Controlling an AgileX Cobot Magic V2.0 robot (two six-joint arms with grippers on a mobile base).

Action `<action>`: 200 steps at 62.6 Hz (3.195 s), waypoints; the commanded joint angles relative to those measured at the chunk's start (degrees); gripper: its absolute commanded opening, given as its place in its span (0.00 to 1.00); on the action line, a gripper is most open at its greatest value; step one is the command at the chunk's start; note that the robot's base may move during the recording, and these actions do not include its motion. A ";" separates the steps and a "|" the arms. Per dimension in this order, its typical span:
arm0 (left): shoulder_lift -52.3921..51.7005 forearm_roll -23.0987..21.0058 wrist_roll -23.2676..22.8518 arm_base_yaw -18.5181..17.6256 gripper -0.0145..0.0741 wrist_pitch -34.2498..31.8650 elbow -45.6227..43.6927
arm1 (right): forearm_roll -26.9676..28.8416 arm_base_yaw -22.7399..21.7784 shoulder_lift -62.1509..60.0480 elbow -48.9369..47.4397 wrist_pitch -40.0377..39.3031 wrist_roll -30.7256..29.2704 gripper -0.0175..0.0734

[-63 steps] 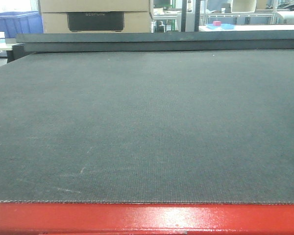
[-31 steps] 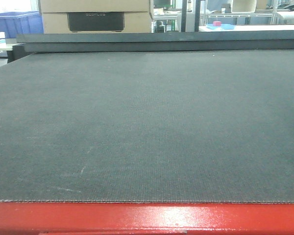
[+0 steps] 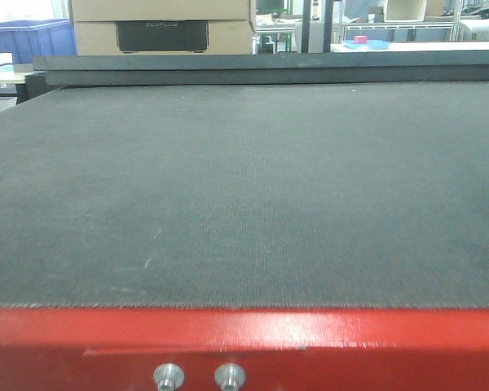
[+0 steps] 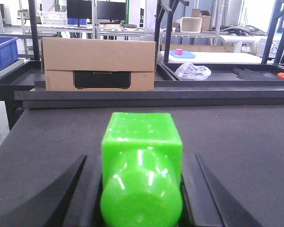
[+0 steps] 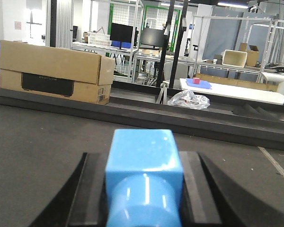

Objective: Grab block from conveyor and place in blue bin
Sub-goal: 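Drive the base away from the conveyor toward the blue-bin shelves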

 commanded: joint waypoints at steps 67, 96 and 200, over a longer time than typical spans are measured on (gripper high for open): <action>-0.35 0.24 0.08 -0.40 0.04 -1.41 -0.13 | -0.27 0.14 -0.26 0.15 -0.61 -0.36 0.01; -0.35 0.24 0.08 -0.40 0.04 -1.41 -0.13 | -0.27 0.14 -0.26 0.15 -0.61 -0.36 0.01; -0.35 0.24 0.08 -0.40 0.04 -1.41 -0.13 | -0.27 0.14 -0.26 0.15 -0.71 -0.36 0.01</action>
